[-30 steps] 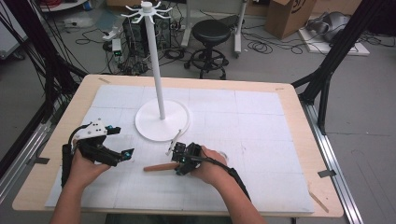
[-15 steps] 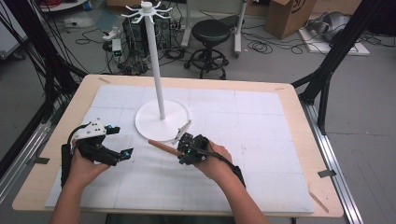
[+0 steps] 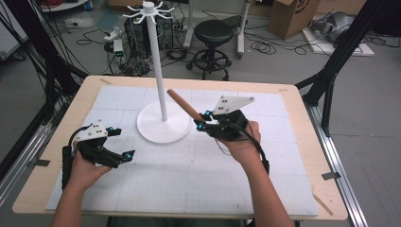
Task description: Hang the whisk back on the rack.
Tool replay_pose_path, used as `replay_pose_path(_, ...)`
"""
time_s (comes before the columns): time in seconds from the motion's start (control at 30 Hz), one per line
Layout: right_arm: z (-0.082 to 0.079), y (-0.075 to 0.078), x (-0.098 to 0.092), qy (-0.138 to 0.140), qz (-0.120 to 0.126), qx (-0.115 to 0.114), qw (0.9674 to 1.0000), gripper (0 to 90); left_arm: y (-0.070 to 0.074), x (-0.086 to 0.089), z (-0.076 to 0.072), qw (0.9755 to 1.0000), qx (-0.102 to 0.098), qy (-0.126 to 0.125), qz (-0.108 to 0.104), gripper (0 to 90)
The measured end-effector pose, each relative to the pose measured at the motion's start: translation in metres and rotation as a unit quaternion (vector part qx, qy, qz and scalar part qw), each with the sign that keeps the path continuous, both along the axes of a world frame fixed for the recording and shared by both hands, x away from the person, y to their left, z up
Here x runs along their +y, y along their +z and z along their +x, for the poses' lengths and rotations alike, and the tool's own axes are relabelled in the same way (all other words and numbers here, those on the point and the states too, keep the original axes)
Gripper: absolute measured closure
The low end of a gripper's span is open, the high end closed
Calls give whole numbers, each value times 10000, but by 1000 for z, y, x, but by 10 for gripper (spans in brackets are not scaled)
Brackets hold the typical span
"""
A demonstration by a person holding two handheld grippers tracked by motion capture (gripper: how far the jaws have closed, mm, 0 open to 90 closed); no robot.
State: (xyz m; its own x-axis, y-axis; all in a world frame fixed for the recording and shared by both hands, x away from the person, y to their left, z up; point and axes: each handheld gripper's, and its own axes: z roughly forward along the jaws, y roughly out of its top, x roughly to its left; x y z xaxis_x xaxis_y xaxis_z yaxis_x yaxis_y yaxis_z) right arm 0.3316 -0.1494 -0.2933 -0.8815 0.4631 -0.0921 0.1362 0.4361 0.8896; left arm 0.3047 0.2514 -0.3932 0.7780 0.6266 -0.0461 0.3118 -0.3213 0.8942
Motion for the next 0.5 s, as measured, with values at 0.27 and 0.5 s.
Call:
replay_pose_path(0.27,6,25,-23,-293,1186,-29,9925,749,0,-1,0,10000,2,-4,41,16)
replay_pose_path(0.5,15,43,-23,-306,1218,-66,9921,749,-1,0,0,10000,0,6,29,16)
